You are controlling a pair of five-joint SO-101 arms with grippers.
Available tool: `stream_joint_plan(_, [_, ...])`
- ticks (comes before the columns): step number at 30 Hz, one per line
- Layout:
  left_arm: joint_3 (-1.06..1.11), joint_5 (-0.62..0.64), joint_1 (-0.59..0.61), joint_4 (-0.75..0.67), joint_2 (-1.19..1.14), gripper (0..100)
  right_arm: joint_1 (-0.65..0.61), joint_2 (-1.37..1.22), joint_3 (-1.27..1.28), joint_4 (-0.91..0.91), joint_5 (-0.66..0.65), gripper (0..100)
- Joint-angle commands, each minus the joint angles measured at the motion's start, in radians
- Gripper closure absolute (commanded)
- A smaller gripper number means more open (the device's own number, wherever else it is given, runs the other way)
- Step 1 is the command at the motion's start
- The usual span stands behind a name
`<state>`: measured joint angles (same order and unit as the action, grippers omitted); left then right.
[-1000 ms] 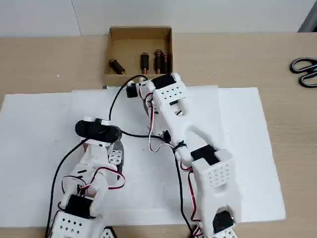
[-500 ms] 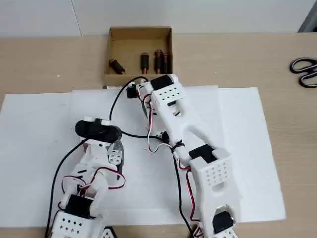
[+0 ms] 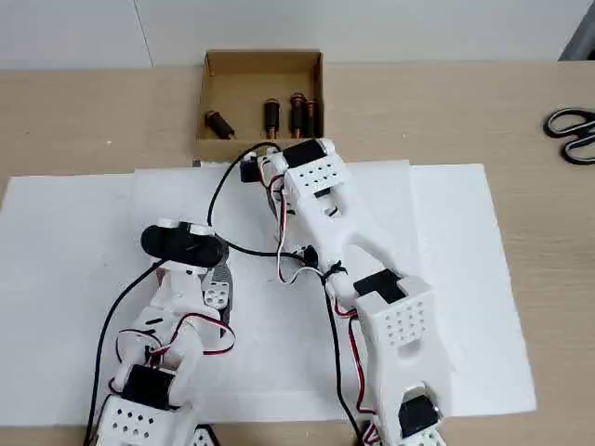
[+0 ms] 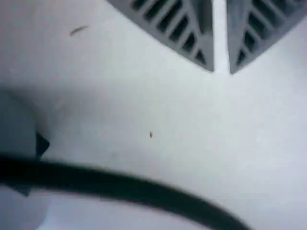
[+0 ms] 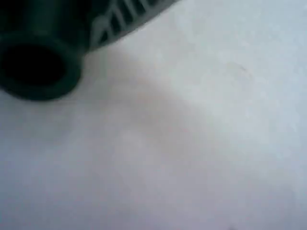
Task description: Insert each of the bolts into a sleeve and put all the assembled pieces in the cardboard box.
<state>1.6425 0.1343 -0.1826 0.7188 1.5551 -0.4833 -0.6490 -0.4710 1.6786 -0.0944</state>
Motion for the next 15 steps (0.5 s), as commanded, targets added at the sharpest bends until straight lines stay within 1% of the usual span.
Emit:
stream_joint_plan(1, [-0.005,-0.005,0.005,-0.017,0.009,99,-0.007,0.127,-0.046,0.027,0.008,99.1])
stream_joint_plan(9, [-0.005,-0.009,-0.003,-0.018,0.009,99,0.002,0.403,-0.038,0.048,0.017,99.1])
stream_joint_plan(15, [-0.005,-0.009,-0.005,-0.018,0.009,99,0.018,0.579,0.006,0.05,0.071,99.5])
